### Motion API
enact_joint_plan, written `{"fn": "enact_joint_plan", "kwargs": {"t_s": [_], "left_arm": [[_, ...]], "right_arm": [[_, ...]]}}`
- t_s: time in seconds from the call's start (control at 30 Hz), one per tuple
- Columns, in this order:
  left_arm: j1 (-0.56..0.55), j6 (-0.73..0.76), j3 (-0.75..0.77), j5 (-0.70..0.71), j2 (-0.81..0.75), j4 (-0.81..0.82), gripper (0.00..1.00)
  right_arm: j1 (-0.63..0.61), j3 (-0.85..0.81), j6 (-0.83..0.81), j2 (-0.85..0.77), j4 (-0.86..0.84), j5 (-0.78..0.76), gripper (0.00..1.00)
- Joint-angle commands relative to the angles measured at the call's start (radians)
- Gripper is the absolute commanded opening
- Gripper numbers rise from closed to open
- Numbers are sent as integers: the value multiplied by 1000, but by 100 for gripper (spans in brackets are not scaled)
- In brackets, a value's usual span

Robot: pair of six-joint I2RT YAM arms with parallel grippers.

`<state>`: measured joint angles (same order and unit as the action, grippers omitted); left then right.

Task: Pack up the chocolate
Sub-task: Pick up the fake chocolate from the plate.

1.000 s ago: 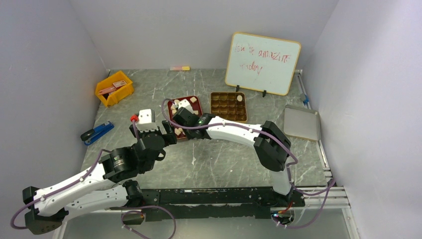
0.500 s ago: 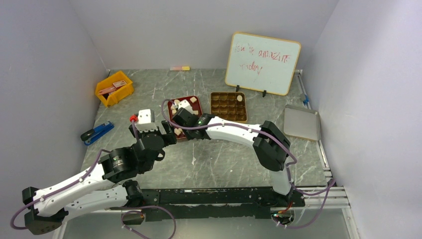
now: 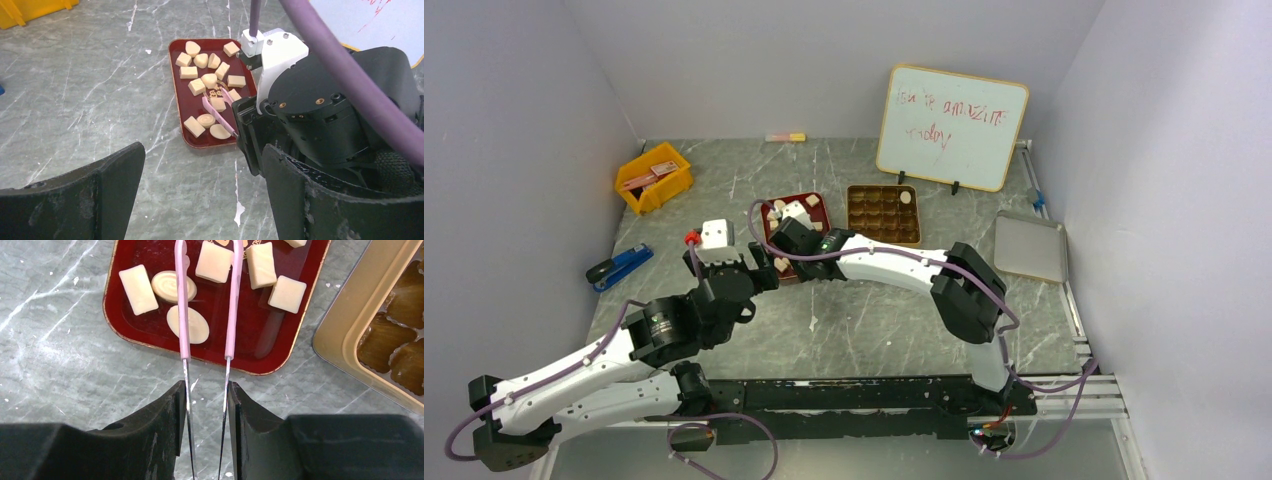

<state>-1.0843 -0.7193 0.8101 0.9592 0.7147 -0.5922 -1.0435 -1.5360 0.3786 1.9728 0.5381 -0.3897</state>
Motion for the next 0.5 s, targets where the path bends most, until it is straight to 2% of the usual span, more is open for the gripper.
{"fn": "enact_joint_plan", "kwargs": {"t_s": [0.0, 0.47], "left_arm": [[-5, 1, 6, 26, -11, 5, 91], [-5, 16, 6, 30, -5, 19, 92]], "right_arm": [[-4, -4, 12, 16, -8, -22, 38], [6, 12, 14, 22, -15, -27, 38]]}}
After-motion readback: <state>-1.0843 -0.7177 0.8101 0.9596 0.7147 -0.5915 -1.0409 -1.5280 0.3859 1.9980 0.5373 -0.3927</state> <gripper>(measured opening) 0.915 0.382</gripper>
